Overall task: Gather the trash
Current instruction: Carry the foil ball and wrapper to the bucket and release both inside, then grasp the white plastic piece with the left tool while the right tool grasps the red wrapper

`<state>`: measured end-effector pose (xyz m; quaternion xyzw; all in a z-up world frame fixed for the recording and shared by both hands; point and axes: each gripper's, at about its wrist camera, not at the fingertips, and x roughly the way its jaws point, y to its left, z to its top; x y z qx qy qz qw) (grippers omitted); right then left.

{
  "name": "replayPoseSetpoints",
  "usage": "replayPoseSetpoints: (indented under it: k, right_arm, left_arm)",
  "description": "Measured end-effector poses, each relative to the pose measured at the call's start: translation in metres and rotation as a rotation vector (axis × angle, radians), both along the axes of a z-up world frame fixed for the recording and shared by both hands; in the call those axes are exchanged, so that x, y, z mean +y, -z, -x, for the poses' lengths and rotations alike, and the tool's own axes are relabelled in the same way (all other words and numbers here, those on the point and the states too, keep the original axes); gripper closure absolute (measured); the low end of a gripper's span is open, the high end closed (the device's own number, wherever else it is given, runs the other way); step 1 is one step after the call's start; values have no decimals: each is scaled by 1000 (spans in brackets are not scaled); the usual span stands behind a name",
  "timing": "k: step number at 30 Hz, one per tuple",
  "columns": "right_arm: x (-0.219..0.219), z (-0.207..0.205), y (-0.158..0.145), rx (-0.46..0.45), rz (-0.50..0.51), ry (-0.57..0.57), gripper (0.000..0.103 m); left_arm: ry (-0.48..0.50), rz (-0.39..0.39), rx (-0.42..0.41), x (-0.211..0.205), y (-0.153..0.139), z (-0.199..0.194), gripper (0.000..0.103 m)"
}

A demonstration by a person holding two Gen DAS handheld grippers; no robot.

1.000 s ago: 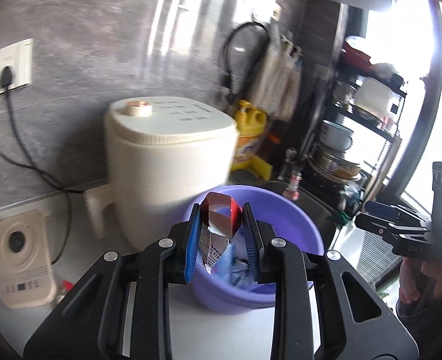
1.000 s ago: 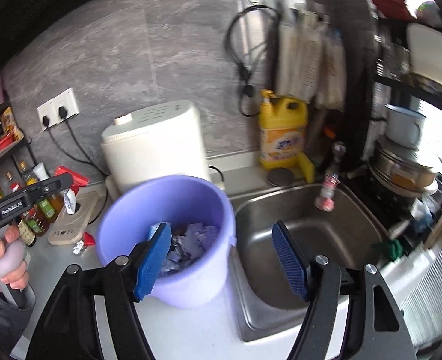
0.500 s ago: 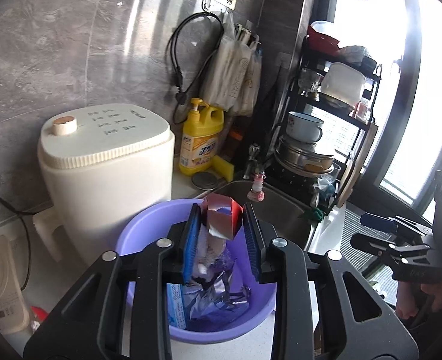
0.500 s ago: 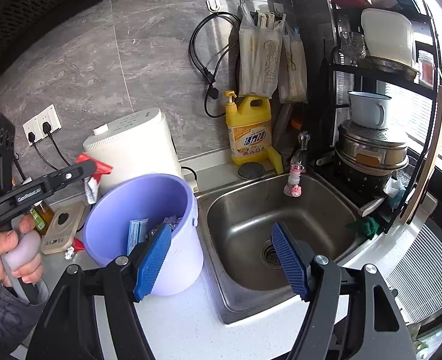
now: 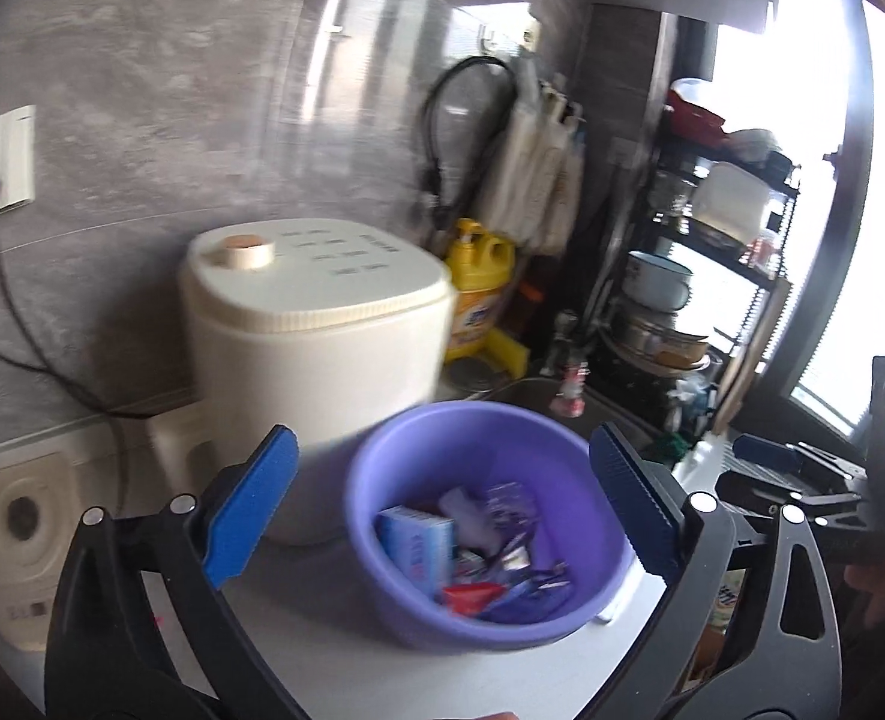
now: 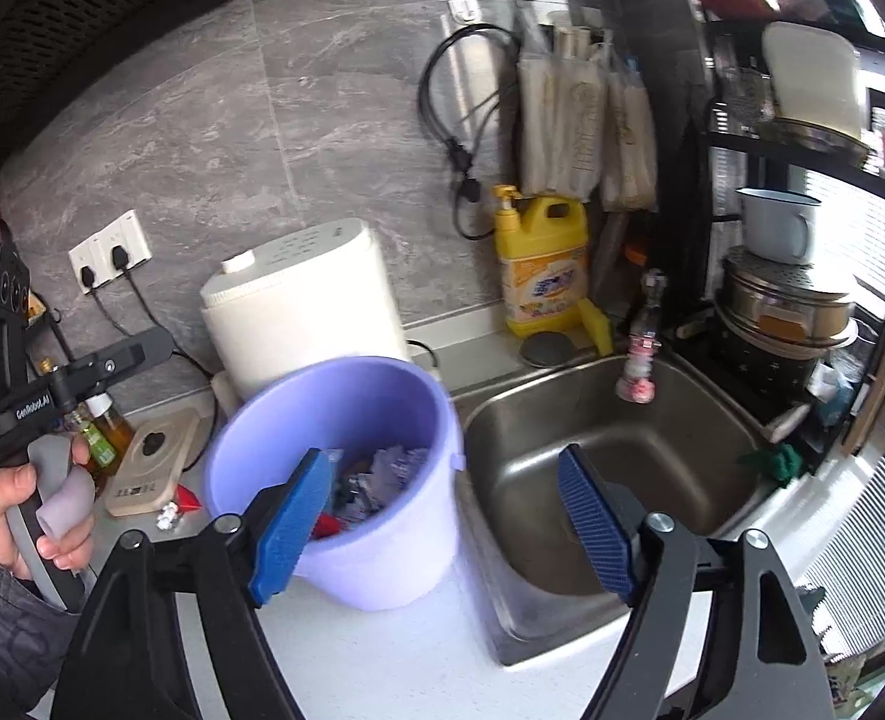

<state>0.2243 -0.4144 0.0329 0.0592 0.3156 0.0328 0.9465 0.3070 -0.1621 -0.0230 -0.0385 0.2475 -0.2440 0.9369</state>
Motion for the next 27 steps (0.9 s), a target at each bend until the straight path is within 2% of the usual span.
replayPoseSetpoints:
  k: [6, 10, 18, 27]
  right_arm:
    - [37, -17, 2, -7, -6, -103, 12]
    - [63, -26, 4, -2, -11, -178, 10]
    - [119, -40, 11, 10, -22, -362, 12]
    - [177, -51, 18, 30, -18, -536, 18]
  left_arm:
    - [-107, -15, 11, 41, 3, 14, 6]
    - [-202, -21, 19, 75, 5, 28, 6]
    - [-374, -24, 37, 135, 13, 59, 6]
    - [-508, -26, 64, 177, 20, 89, 6]
